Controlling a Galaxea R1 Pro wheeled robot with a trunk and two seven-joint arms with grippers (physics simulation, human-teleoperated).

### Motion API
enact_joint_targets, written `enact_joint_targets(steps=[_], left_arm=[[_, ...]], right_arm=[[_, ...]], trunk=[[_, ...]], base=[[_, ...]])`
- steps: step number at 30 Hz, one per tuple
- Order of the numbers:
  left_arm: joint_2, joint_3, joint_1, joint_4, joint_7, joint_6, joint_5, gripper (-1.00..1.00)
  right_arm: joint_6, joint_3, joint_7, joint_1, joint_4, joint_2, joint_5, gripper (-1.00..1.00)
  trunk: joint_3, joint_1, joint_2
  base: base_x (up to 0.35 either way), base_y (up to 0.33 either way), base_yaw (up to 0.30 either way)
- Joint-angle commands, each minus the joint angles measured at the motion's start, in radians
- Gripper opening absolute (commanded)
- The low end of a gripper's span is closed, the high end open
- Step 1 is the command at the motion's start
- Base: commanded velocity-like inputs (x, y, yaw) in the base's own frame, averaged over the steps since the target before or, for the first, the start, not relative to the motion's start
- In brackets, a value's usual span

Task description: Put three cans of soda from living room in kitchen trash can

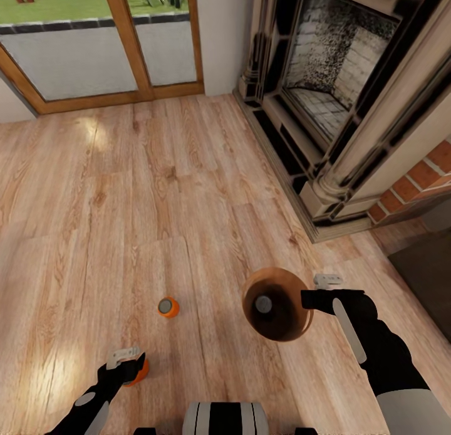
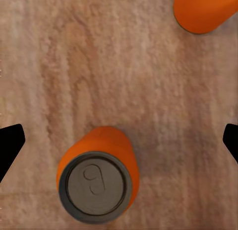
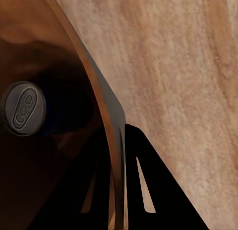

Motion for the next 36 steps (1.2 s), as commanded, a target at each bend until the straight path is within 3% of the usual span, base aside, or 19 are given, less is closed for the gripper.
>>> enact_joint_targets(steps=[1, 6, 9, 13, 36], left_arm=[[0.0, 0.0, 0.0, 0.0, 0.0, 0.0, 0.0, 1.0], [0.002, 0.0, 0.0, 0.0, 0.0, 0.0, 0.0, 1.0], [0.002, 0.0, 0.0, 0.0, 0.0, -0.001, 0.0, 1.0], [0.002, 0.0, 0.0, 0.0, 0.0, -0.001, 0.001, 1.0], [0.002, 0.0, 0.0, 0.0, 0.0, -0.001, 0.0, 1.0]], right_arm=[[0.0, 0.0, 0.006, 0.0, -0.001, 0.0, -0.022, -1.0], [0.0, -0.001, 0.006, 0.0, -0.034, 0.0, -0.022, -1.0], [0.015, -0.001, 0.008, 0.0, -0.102, 0.0, -0.022, -1.0], [0.042, -0.002, 0.046, 0.0, -0.149, 0.0, -0.022, -1.0], [0.05, -0.002, 0.068, 0.0, -0.208, -0.001, -0.022, -1.0]], trunk=[[-0.002, 0.0, 0.0], [-0.009, 0.0, 0.0], [-0.01, 0.0, 0.0], [-0.01, 0.0, 0.0], [-0.022, 0.0, 0.0]], base=[[0.0, 0.0, 0.0], [0.0, 0.0, 0.0], [0.0, 0.0, 0.0], [0.0, 0.0, 0.0], [0.0, 0.0, 0.0]])
